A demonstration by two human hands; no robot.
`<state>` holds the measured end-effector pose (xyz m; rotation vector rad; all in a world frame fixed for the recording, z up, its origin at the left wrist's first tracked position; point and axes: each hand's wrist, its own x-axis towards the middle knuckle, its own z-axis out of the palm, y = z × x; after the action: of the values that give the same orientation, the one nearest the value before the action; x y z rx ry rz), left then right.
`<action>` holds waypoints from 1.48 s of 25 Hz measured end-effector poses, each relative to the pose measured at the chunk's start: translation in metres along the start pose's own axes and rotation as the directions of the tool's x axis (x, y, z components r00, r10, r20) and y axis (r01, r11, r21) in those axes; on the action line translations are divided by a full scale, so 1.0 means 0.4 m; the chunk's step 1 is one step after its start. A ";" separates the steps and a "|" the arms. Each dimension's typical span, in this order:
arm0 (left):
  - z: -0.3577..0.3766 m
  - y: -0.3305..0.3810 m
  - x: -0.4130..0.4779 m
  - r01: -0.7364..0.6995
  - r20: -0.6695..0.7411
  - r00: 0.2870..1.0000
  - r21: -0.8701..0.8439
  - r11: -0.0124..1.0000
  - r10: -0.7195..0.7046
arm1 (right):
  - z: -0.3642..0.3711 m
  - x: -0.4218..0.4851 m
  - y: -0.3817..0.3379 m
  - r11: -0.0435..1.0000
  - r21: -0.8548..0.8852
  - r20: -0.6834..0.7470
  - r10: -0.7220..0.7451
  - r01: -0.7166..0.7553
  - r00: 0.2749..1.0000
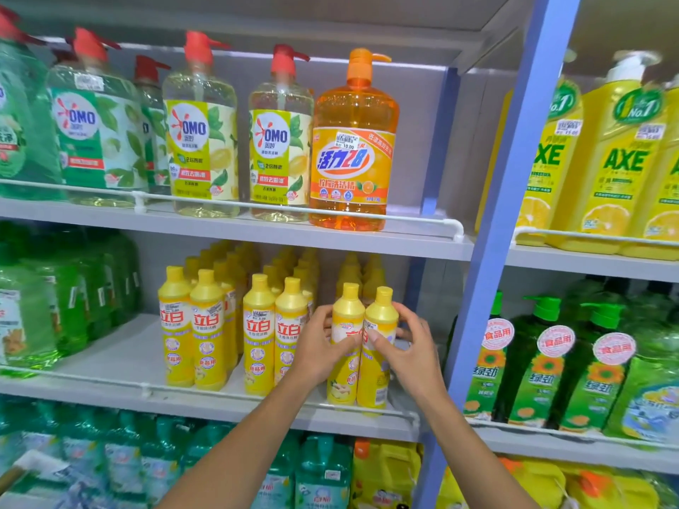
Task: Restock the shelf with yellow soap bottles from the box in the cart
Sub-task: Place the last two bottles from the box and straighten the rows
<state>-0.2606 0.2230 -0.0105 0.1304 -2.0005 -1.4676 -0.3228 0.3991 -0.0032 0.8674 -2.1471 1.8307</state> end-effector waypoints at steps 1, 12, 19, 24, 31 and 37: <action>0.006 -0.015 -0.013 0.020 -0.001 1.000 0.003 1.000 -0.020 | 0.010 -0.001 -0.005 0.998 -0.059 -0.064 -0.014 0.011 0.998; 0.013 -0.074 -0.025 0.020 0.032 0.999 0.036 0.999 -0.022 | 0.009 0.017 0.052 1.000 -0.011 -0.020 0.021 -0.021 1.000; 0.030 -0.099 -0.057 0.078 -0.026 0.997 0.083 0.993 -0.076 | 0.042 -0.056 0.090 0.996 -0.002 0.033 0.090 -0.090 0.995; 0.026 -0.105 -0.055 0.094 -0.012 0.996 0.079 0.992 -0.093 | 0.068 -0.038 0.158 0.988 -0.092 0.027 0.124 -0.121 0.992; 0.048 -0.119 -0.071 0.140 -0.106 0.987 0.156 0.978 -0.124 | 0.098 -0.062 0.201 0.955 -0.203 -0.066 0.207 -0.216 0.976; 0.061 -0.143 -0.047 0.150 -0.116 0.985 0.168 0.974 -0.131 | 0.107 -0.038 0.243 0.956 -0.209 -0.096 0.188 -0.205 0.977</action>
<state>-0.2756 0.2300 -0.0732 0.4240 -2.0680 -1.3364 -0.3533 0.3698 -0.1018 0.5460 -2.4030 1.6376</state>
